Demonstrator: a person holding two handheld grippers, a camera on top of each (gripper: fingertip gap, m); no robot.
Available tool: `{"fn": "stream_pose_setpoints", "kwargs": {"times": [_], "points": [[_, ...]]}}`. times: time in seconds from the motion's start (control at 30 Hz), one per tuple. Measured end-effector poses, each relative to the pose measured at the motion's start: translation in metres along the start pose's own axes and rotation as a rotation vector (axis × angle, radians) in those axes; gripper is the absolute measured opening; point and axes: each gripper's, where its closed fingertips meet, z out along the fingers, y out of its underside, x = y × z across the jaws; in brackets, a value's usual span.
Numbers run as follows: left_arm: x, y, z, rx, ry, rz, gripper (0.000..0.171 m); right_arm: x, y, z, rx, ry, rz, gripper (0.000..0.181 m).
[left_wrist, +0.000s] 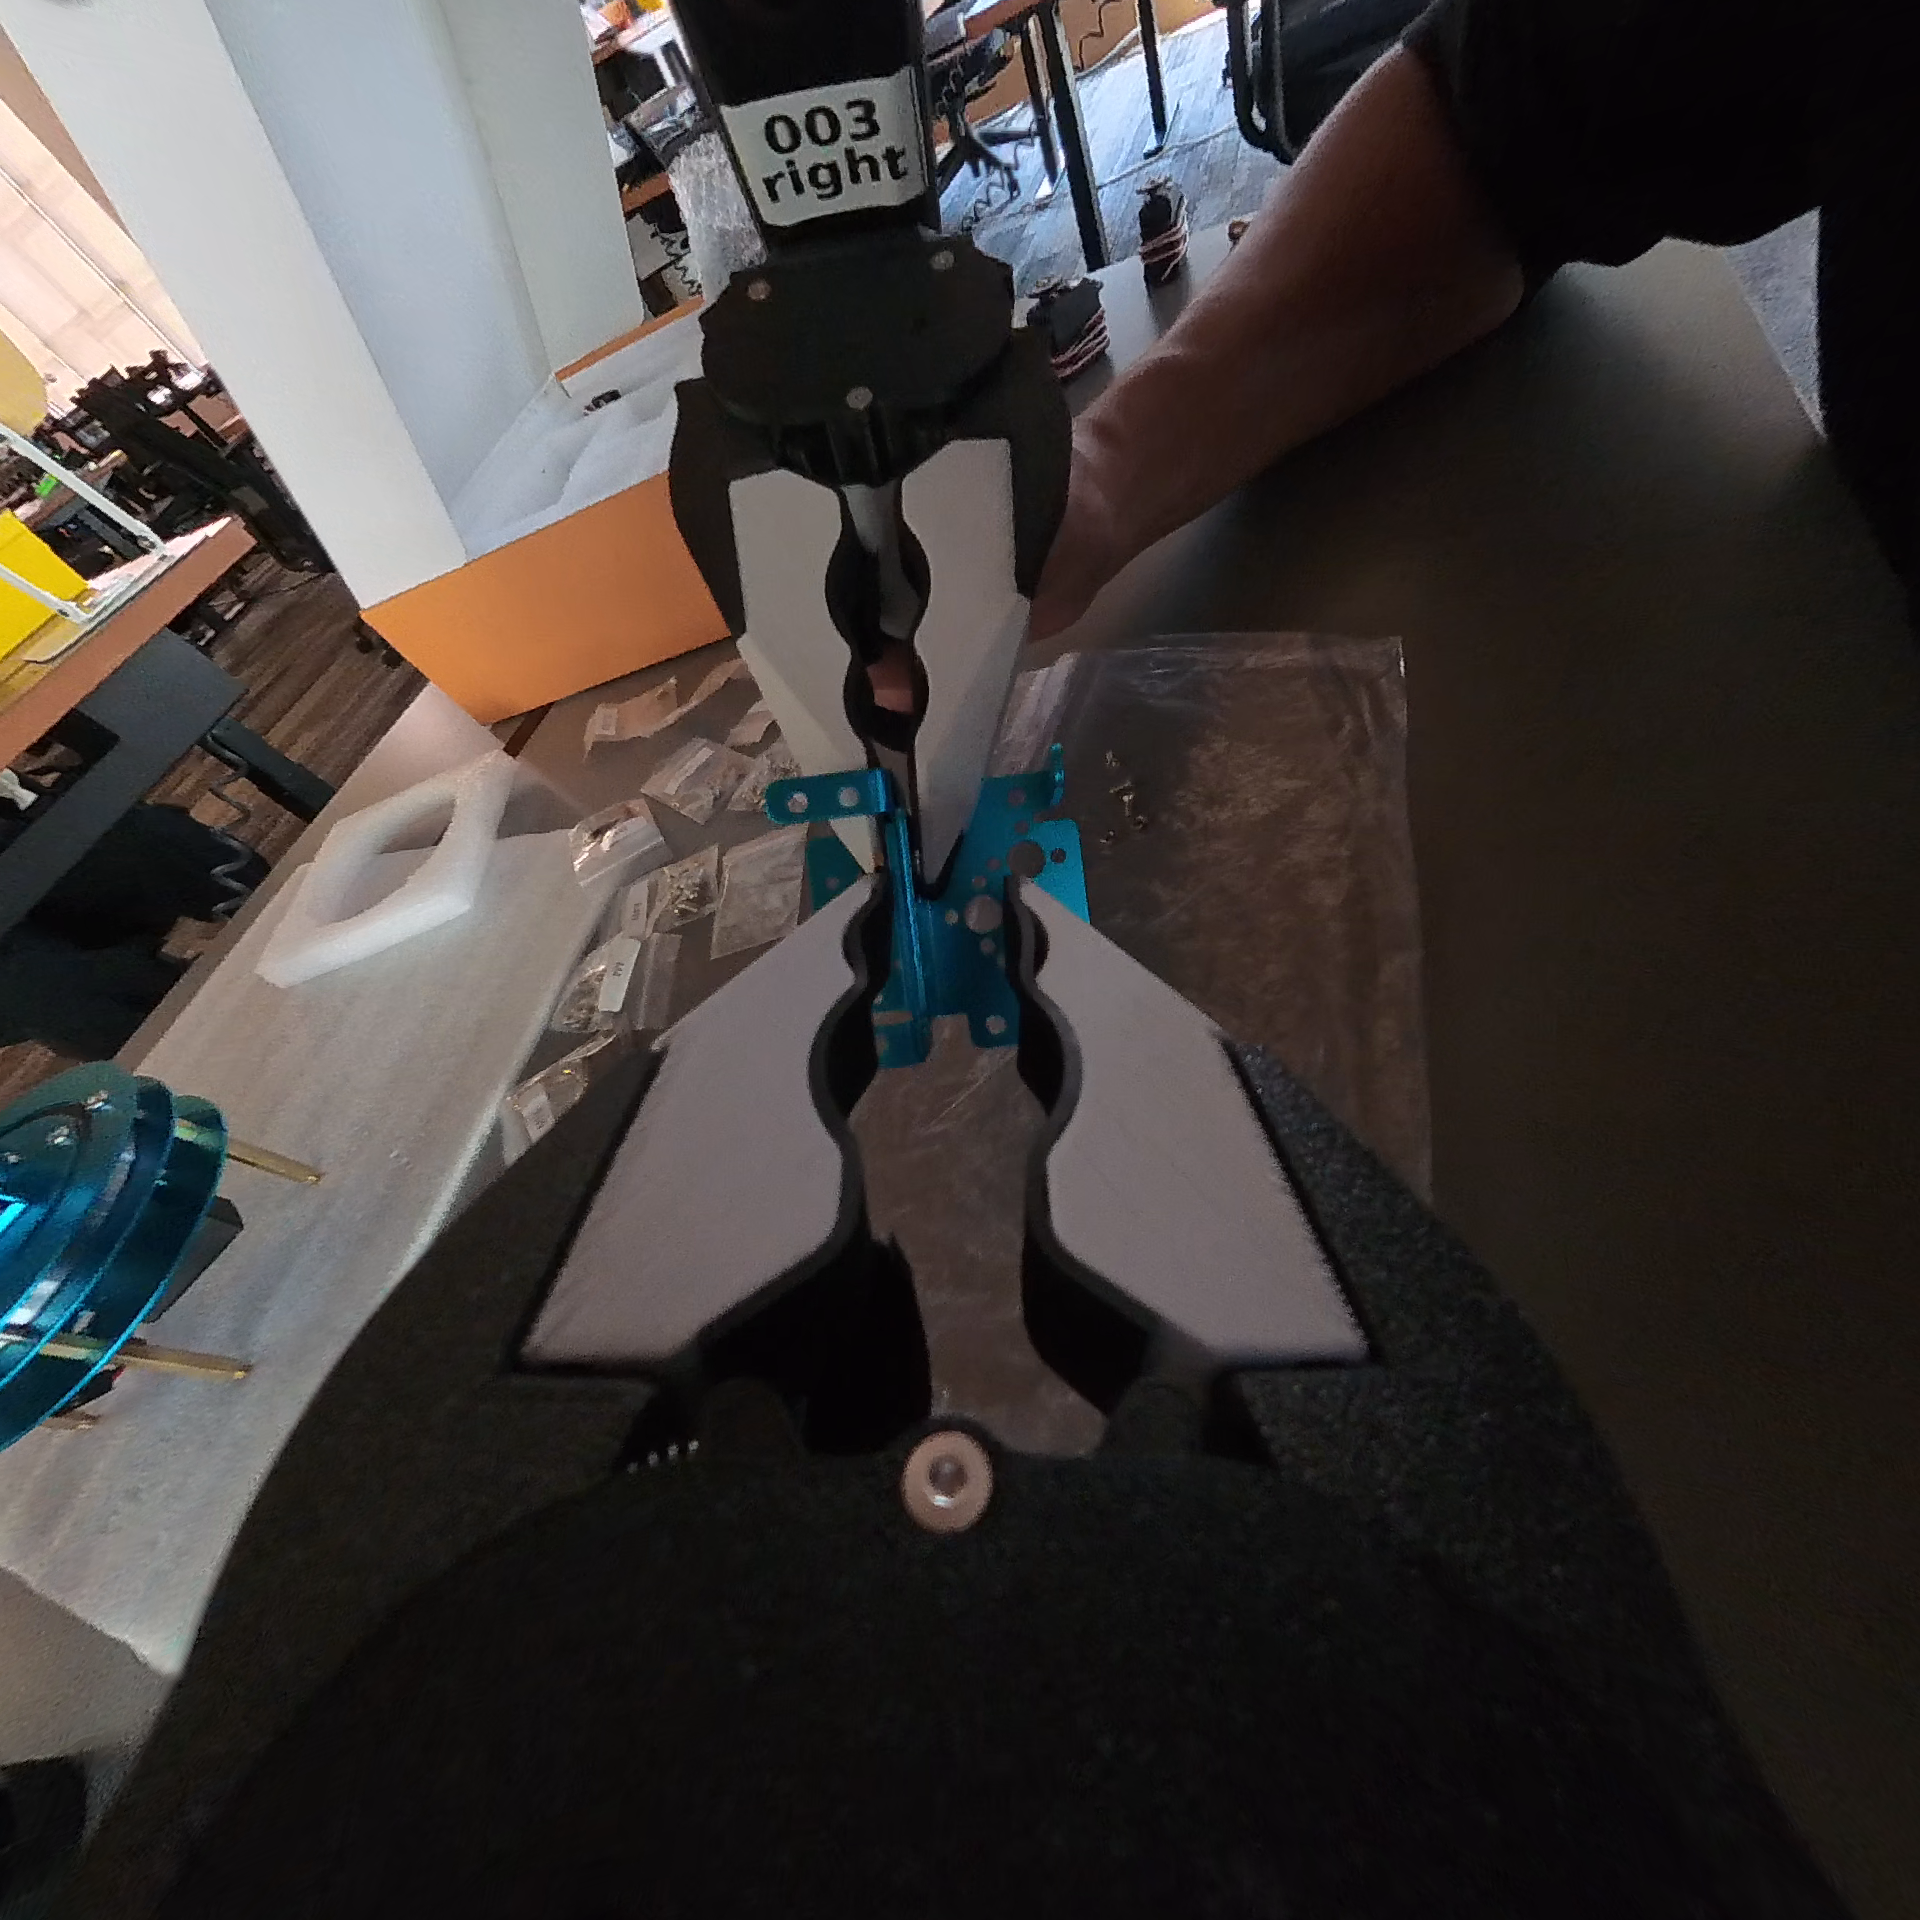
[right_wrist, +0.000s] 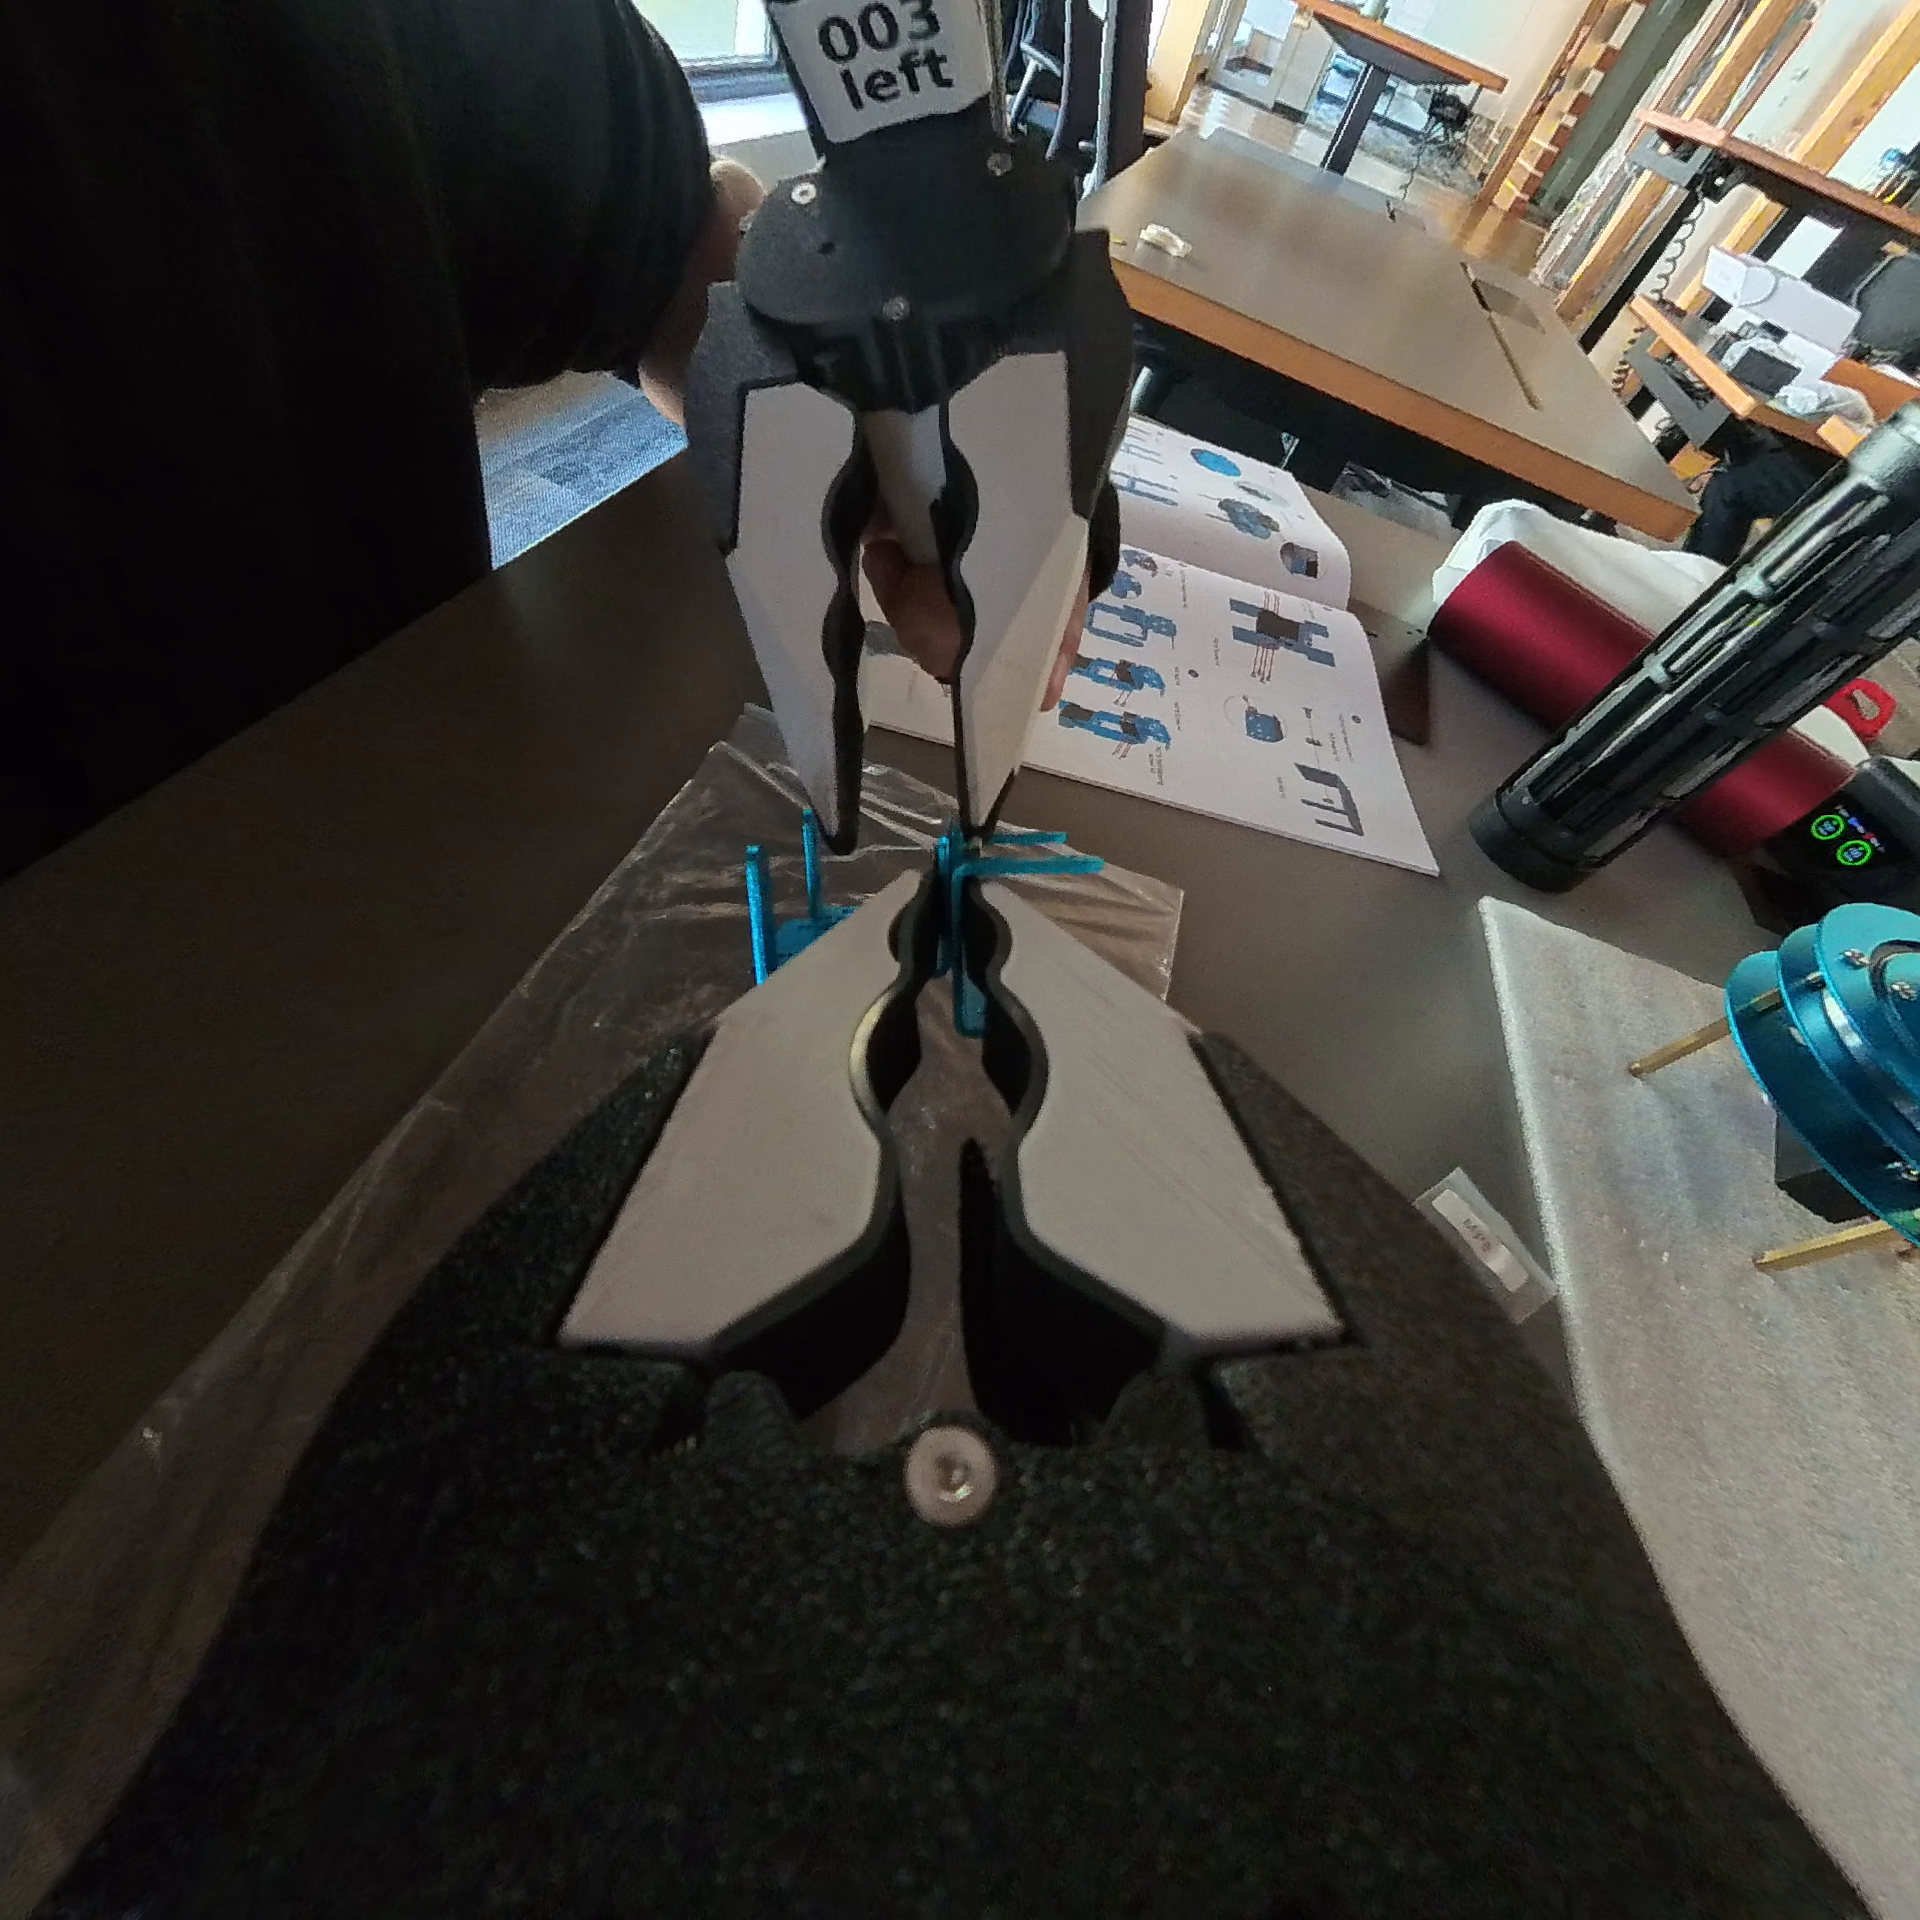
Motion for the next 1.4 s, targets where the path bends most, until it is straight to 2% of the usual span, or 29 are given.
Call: {"fn": "stream_pose_setpoints", "kwargs": {"times": [0.17, 0.3, 0.4, 0.7, 0.8, 1.0, 1.17, 1.27, 1.4], "points": [[-0.002, -0.009, -0.002, 0.044, -0.005, -0.036, 0.023, 0.000, 0.001, 0.001, -0.007, 0.002, -0.004, 0.002], [0.001, -0.004, 0.001, 0.025, 0.003, -0.033, 0.027, -0.001, 0.000, 0.001, -0.007, -0.002, -0.007, 0.002], [0.001, 0.002, 0.001, -0.001, 0.017, -0.035, 0.022, 0.000, -0.001, 0.000, 0.000, -0.001, -0.003, 0.002], [-0.003, -0.003, 0.000, 0.027, -0.002, -0.046, 0.021, 0.003, -0.001, -0.001, -0.004, 0.016, -0.012, 0.002], [-0.002, -0.002, 0.002, 0.020, -0.017, -0.029, 0.026, 0.002, 0.002, 0.001, -0.021, 0.017, -0.020, 0.002], [0.000, 0.005, 0.003, -0.003, 0.006, -0.038, 0.022, -0.001, 0.001, 0.002, -0.022, 0.010, -0.029, 0.002], [-0.002, -0.006, 0.000, 0.036, -0.020, -0.029, 0.025, 0.003, 0.004, 0.002, -0.038, 0.026, -0.024, 0.002], [0.002, -0.003, 0.003, 0.022, -0.011, -0.017, 0.025, 0.000, 0.002, 0.003, -0.033, 0.017, -0.028, 0.002], [-0.002, 0.000, 0.001, 0.016, -0.008, -0.024, 0.020, 0.002, 0.002, 0.001, -0.027, 0.019, -0.017, 0.002]]}}
